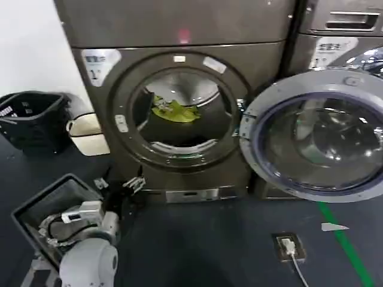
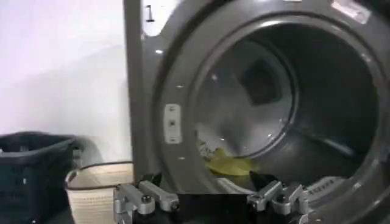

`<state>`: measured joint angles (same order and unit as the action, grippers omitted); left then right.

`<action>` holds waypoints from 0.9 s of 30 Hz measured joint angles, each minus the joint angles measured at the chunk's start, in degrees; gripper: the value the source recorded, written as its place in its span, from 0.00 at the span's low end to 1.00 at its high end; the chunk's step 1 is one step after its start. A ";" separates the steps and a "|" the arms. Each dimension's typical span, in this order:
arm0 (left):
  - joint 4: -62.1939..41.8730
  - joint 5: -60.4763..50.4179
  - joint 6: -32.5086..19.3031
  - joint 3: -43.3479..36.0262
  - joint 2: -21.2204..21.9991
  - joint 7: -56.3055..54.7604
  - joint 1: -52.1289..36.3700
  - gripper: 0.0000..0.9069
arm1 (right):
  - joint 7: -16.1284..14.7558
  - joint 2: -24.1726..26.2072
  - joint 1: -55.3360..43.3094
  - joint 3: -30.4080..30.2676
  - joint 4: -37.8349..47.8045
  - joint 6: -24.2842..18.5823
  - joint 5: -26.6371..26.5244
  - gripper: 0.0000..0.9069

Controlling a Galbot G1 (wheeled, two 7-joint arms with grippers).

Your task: Grasp the clothes from the dryer.

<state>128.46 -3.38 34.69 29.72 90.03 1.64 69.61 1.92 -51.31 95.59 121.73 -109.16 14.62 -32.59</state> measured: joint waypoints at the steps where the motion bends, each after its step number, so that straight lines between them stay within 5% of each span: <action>1: 0.08 0.02 0.00 -0.01 0.00 0.00 0.05 1.00 | -0.04 -0.05 -0.01 -0.02 -0.08 -0.02 0.00 1.00; 27: 0.33 0.36 0.27 0.35 -0.35 0.20 -0.21 1.00 | -0.52 -1.02 -0.22 0.31 -0.13 -0.53 -0.16 1.00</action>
<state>128.78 -3.02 34.95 30.07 89.68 1.84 69.40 1.41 -52.33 95.37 122.04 -109.29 14.09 -32.75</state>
